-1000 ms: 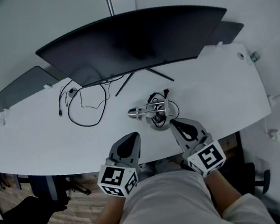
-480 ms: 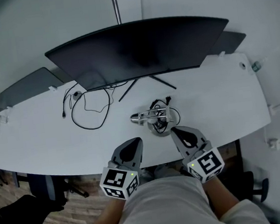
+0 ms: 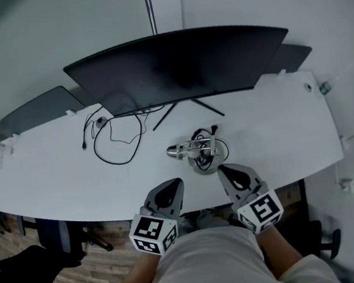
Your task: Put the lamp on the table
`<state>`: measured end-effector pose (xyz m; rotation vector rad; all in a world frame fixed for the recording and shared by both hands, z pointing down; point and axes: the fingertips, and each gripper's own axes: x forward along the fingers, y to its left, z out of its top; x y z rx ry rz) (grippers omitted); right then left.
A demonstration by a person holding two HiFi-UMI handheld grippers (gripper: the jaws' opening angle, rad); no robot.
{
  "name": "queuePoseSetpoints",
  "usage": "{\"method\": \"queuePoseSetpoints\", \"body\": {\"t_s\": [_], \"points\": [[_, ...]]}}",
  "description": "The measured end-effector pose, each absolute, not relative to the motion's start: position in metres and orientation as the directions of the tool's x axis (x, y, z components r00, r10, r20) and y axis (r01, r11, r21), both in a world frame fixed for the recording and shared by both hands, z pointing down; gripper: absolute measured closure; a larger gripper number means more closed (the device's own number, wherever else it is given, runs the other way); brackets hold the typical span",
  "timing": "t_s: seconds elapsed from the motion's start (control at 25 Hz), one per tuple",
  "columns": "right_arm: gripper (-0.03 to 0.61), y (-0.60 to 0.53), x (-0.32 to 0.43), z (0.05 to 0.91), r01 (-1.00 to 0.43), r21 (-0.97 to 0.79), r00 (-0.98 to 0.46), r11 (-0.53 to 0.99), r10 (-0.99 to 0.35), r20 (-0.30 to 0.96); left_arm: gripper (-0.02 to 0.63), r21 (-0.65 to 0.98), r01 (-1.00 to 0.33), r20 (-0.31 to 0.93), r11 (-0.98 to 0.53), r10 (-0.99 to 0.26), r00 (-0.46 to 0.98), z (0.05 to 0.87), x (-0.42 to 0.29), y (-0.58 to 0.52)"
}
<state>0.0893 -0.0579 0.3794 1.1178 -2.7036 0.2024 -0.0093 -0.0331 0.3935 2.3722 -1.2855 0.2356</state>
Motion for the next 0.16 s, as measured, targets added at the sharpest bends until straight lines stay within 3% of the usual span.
{"method": "queuePoseSetpoints", "body": {"t_s": [0.16], "points": [[0.548,-0.0536,0.091,0.3807,-0.716,-0.05,-0.683,0.696,-0.685,0.255,0.611,0.291,-0.83,0.349,-0.476,-0.755,0.555,0.3937,-0.0087,-0.0288]]}}
